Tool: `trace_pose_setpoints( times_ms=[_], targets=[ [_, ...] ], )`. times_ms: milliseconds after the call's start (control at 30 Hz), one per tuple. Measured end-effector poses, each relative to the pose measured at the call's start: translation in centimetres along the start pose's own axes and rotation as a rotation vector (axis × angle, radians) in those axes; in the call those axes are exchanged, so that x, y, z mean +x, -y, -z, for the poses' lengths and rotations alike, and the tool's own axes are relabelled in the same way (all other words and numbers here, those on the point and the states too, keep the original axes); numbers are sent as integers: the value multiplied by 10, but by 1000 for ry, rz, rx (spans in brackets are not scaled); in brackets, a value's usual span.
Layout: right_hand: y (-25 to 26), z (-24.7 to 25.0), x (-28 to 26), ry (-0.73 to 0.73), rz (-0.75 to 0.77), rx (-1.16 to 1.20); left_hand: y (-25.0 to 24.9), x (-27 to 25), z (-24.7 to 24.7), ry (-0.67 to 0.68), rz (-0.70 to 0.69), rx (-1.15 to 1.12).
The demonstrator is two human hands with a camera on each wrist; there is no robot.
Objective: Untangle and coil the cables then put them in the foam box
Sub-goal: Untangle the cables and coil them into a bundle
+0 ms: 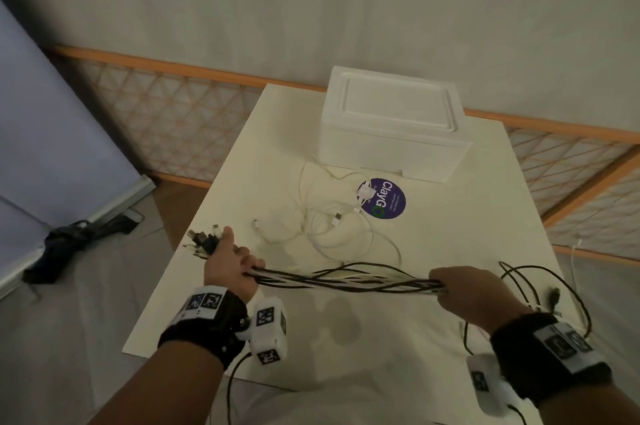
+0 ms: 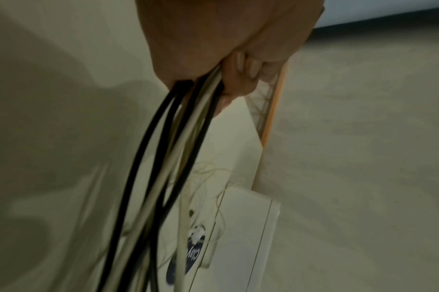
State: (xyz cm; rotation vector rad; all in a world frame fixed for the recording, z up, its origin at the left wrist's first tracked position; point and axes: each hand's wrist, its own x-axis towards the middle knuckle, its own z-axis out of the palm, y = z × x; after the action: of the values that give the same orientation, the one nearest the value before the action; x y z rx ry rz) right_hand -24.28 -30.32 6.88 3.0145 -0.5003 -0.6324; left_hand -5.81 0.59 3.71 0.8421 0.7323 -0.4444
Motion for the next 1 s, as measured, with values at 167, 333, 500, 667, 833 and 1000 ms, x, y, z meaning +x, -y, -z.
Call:
trace_pose_setpoints(
  times_ms=[167, 333, 500, 667, 833, 1000],
  targets=[
    [-48, 15, 17, 67, -55, -165, 37, -18, -26, 96, 133, -30],
    [-40, 30, 24, 217, 24, 31, 61, -27, -39, 207, 176, -66],
    [52, 31, 23, -14, 463, 265, 77, -34, -41, 206, 164, -125],
    [115, 14, 24, -257, 758, 170, 84, -47, -43, 193, 205, -157],
    [116, 12, 40, -334, 825, 41, 83, -46, -43, 209, 246, -144],
    [119, 4, 50, -426, 899, 53, 84, -39, -42, 229, 286, -137]
  ],
)
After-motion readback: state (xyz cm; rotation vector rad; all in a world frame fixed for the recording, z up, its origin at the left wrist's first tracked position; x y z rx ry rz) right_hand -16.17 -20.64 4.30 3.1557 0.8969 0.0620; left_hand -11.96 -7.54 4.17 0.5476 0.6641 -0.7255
